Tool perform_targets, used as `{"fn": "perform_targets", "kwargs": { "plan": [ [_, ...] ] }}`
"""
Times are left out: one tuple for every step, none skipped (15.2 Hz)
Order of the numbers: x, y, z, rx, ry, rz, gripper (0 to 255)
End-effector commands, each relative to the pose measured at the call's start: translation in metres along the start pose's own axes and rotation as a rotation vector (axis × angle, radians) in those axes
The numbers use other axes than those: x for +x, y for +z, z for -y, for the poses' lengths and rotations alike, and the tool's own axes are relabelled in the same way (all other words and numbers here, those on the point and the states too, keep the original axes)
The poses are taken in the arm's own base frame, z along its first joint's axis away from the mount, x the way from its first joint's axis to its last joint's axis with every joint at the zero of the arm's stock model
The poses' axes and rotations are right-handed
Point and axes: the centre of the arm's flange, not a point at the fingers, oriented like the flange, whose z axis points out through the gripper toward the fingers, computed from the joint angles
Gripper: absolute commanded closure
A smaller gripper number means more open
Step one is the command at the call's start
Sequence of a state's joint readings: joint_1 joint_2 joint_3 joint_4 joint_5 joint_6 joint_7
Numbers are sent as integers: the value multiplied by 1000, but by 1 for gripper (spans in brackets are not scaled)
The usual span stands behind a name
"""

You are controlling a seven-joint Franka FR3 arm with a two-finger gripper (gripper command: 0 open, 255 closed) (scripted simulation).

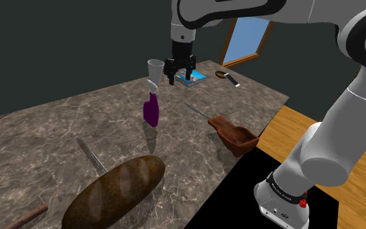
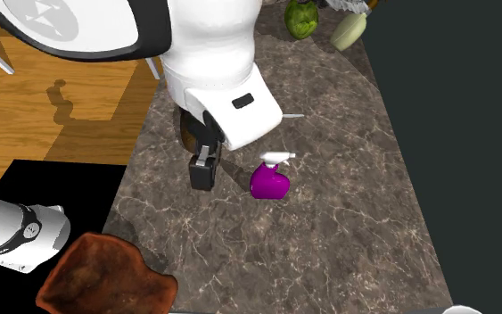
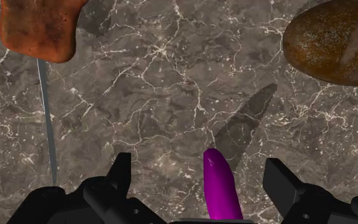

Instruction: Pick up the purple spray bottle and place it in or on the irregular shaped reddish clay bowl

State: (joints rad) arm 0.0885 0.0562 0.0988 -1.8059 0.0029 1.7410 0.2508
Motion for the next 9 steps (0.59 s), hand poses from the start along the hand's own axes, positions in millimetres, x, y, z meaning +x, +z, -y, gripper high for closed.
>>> {"fn": "perform_targets", "kwargs": {
  "plan": [
    [22,5,15,0,0,-2,0],
    [34,6,21,-1,0,-3,0],
    [45,8,27,-1,0,-5,0],
    [57,9,33,-2,0,-6,0],
    [68,10,39,-2,0,-7,0],
    [80,12,45,-2,-1,-8,0],
    [91,13,51,-3,-1,-9,0],
    [103,15,57,-3,-1,-10,0],
    [108,15,60,-3,-1,-11,0]
  ]
}}
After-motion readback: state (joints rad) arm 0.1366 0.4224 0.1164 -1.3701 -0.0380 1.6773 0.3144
